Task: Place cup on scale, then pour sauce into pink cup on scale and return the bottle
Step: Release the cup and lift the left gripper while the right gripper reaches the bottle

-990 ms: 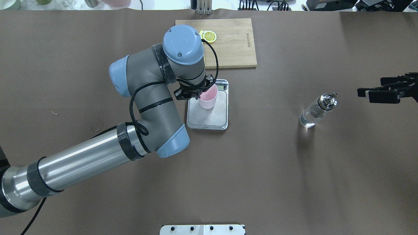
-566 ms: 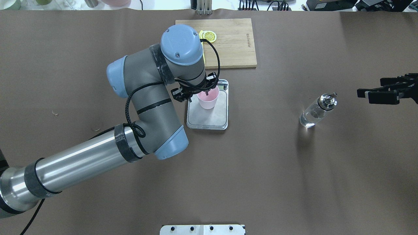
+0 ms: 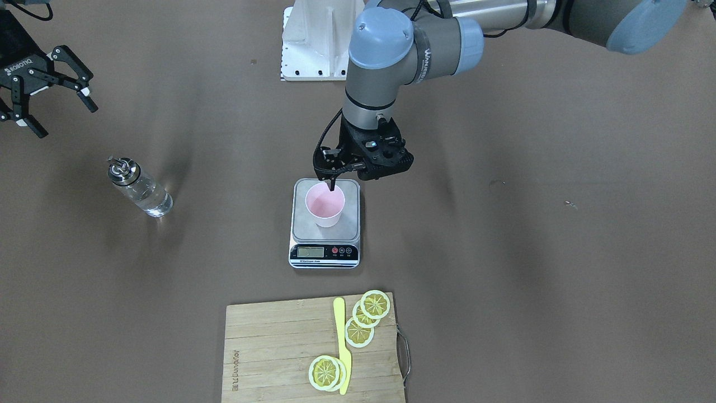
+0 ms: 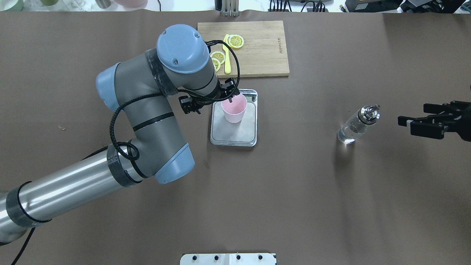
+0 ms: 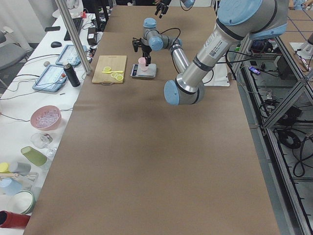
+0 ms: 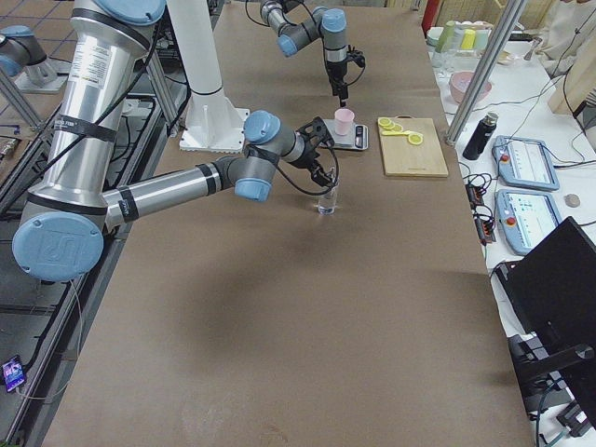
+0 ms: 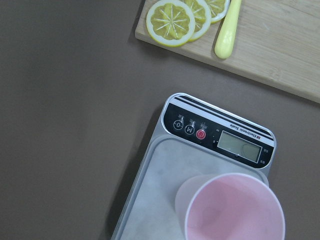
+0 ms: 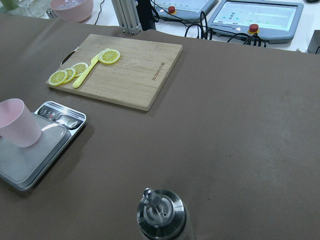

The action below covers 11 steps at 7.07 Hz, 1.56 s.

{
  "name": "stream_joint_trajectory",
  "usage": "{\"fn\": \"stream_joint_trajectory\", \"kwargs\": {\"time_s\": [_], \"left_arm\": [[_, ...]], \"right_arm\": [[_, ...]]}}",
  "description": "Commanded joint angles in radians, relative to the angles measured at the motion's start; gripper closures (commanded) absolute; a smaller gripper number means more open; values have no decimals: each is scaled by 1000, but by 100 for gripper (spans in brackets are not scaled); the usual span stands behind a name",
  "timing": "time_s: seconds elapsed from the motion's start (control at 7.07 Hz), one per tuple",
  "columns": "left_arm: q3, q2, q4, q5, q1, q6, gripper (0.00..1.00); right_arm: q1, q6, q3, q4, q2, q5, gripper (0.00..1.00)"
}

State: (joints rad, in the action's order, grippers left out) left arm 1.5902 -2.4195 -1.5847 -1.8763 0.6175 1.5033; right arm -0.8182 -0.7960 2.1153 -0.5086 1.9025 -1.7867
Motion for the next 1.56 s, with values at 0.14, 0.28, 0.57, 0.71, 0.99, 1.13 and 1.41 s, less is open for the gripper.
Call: {"fn": "stream_joint_trajectory", "kwargs": {"time_s": [0.14, 0.28, 0.57, 0.71, 0.99, 1.13, 1.41], "left_arm": [[5, 22, -1, -6, 11, -3, 1], [5, 23, 0, -6, 14, -26, 1], [46, 68, 0, -6, 18, -75, 1], [72, 95, 2, -4, 22, -89, 1], [76, 103, 0, -3, 24, -91, 1], [76, 106, 0, -3, 24, -91, 1], [76, 108, 0, -1, 31, -95, 1]], "right_arm": [[178, -14, -50, 76, 23, 219, 2], [206, -12, -139, 187, 23, 263, 2], [330, -12, -198, 234, 7, 445, 2], [358, -14, -211, 237, -12, 487, 4], [378, -2, -297, 316, -57, 521, 5], [379, 9, -373, 376, -106, 561, 5], [381, 59, -394, 394, -118, 599, 5]]}}
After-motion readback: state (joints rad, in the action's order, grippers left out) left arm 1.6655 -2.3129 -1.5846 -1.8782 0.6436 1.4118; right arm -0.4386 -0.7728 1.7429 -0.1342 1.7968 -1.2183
